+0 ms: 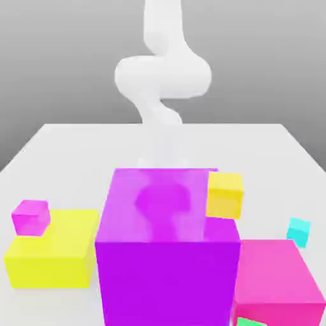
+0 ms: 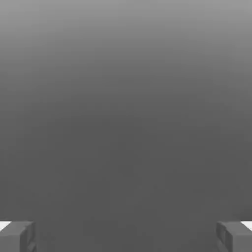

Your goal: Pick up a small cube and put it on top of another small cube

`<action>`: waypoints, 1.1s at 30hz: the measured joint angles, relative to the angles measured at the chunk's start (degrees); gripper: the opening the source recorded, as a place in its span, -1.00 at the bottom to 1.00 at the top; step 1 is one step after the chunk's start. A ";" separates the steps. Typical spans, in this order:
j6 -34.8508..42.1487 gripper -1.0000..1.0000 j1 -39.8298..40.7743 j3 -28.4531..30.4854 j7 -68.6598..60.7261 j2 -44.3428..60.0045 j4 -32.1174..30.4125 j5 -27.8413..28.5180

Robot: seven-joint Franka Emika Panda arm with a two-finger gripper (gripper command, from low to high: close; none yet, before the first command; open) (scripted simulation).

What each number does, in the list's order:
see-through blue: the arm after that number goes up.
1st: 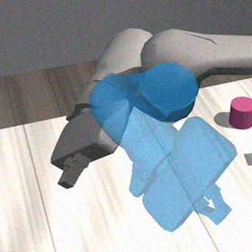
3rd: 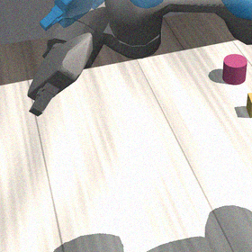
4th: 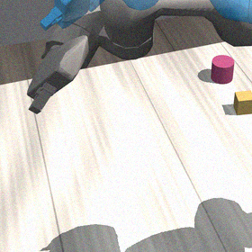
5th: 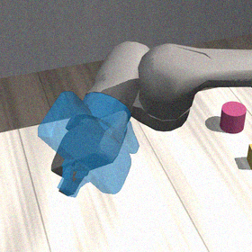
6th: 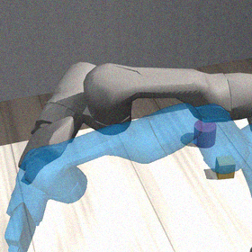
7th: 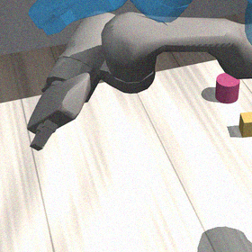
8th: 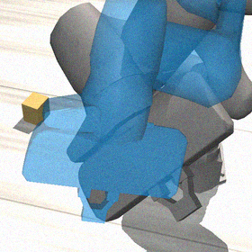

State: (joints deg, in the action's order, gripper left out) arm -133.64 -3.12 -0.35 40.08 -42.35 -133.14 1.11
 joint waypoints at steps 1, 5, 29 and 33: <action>-0.82 0.00 -1.43 -0.06 -2.40 1.50 -0.59 0.57; -3.78 0.00 -6.55 -0.36 -11.83 7.17 -2.77 2.24; -21.56 0.00 -32.29 -5.96 -72.93 40.25 -15.71 4.27; -24.60 0.00 -34.97 -8.58 -83.62 45.69 -17.90 3.89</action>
State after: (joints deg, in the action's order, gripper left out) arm -158.24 -38.08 -8.93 -43.54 3.33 -151.03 5.00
